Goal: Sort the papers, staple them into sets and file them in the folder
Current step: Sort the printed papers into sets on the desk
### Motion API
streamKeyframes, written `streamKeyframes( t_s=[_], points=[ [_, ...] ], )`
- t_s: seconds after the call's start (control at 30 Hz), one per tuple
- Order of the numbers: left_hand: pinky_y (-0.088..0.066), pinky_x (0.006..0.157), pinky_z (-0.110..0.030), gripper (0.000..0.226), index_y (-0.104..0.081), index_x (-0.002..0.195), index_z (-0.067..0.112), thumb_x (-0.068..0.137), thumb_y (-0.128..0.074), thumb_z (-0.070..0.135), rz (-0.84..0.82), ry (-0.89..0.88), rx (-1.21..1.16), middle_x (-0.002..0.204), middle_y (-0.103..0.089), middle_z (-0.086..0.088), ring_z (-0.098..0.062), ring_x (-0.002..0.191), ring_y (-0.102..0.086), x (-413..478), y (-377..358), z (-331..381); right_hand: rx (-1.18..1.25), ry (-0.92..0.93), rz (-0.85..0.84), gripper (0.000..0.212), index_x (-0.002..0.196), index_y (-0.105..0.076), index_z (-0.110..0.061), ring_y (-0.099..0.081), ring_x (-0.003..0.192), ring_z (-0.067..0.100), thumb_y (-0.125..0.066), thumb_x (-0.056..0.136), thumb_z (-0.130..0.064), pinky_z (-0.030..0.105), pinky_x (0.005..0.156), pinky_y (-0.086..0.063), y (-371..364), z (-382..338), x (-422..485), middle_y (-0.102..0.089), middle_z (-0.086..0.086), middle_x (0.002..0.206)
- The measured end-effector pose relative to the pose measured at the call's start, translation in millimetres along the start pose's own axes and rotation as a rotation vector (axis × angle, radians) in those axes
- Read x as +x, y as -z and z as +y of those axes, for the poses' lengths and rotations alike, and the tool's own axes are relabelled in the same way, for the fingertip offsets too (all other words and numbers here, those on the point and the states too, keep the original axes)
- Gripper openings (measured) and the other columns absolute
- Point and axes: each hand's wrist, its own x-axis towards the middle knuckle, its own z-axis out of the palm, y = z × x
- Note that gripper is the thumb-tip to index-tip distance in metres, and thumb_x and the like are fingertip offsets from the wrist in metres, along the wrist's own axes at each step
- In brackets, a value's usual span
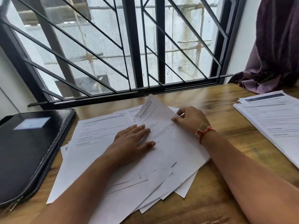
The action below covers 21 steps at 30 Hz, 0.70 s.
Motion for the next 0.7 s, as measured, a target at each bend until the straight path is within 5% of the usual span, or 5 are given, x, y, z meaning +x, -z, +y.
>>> streamKeyframes(
  t_s=[0.13,0.33,0.47,0.6,0.7],
  points=[
    [-0.010,0.122,-0.034,0.106,-0.023,0.157,0.039,0.069,-0.005,0.094,-0.009,0.005,-0.019,0.166,-0.014,0.017,-0.007,0.153,-0.006,-1.2,1.1,1.2,-0.014,0.028,0.186,0.015,0.083,-0.065,-0.029,-0.066,0.083,0.024,-0.070,0.086,-0.043,0.029,0.068,-0.046,10.3,4.9,1.3,-0.072,-0.001,0.087],
    [-0.007,0.122,-0.032,0.075,-0.024,0.157,0.034,0.094,-0.029,0.073,-0.001,0.007,0.026,0.167,-0.014,0.011,-0.011,0.154,-0.005,-4.1,4.5,8.4,0.134,0.058,0.663,0.020,0.099,-0.070,-0.015,-0.065,0.084,0.037,-0.062,0.095,-0.033,0.029,0.065,-0.036,39.9,0.4,5.4,-0.074,0.012,0.088],
    [-0.011,0.121,-0.031,0.075,-0.031,0.155,0.031,0.094,-0.030,0.073,0.080,-0.007,-0.021,0.165,-0.022,0.010,-0.011,0.153,-0.014,-1.2,3.3,5.6,0.301,0.137,0.838,0.019,0.106,-0.070,-0.015,-0.066,0.085,0.029,-0.057,0.096,-0.025,0.030,0.069,-0.043,61.0,-21.7,13.9,-0.074,0.008,0.092],
    [-0.034,0.107,-0.022,0.057,-0.059,0.134,0.021,0.095,-0.049,0.061,0.505,0.022,-0.444,0.139,-0.058,0.003,-0.015,0.131,-0.051,0.4,10.7,-2.5,0.498,0.176,0.839,0.018,0.103,-0.071,-0.015,-0.058,0.077,0.013,-0.058,0.096,-0.025,0.024,0.069,-0.040,72.3,-43.5,16.6,-0.067,-0.003,0.084],
    [-0.049,0.096,-0.033,0.042,-0.065,0.111,0.022,0.092,-0.057,0.059,0.645,0.184,-0.932,0.109,-0.069,0.004,-0.020,0.108,-0.064,1.6,25.7,-15.3,0.612,0.132,0.796,0.019,0.099,-0.072,-0.017,-0.059,0.072,0.015,-0.060,0.096,-0.032,0.028,0.067,-0.044,58.1,-46.3,15.6,-0.065,-0.003,0.076]
  ],
)
